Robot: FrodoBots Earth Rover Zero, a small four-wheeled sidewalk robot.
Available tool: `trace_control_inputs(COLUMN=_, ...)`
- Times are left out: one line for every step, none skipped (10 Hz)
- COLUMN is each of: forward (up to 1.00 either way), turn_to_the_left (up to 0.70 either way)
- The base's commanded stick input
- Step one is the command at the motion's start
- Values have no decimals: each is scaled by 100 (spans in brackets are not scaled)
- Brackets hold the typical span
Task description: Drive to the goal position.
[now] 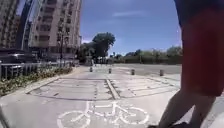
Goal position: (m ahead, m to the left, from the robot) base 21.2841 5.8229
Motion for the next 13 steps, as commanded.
trace_control_inputs(forward=45, turn_to_the_left=0)
trace_control_inputs(forward=45, turn_to_the_left=0)
trace_control_inputs(forward=45, turn_to_the_left=4)
trace_control_inputs(forward=45, turn_to_the_left=27)
trace_control_inputs(forward=45, turn_to_the_left=26)
trace_control_inputs(forward=45, turn_to_the_left=1)
trace_control_inputs(forward=45, turn_to_the_left=0)
trace_control_inputs(forward=45, turn_to_the_left=0)
trace_control_inputs(forward=45, turn_to_the_left=0)
trace_control_inputs(forward=45, turn_to_the_left=0)
trace_control_inputs(forward=45, turn_to_the_left=0)
trace_control_inputs(forward=45, turn_to_the_left=0)
trace_control_inputs(forward=45, turn_to_the_left=0)
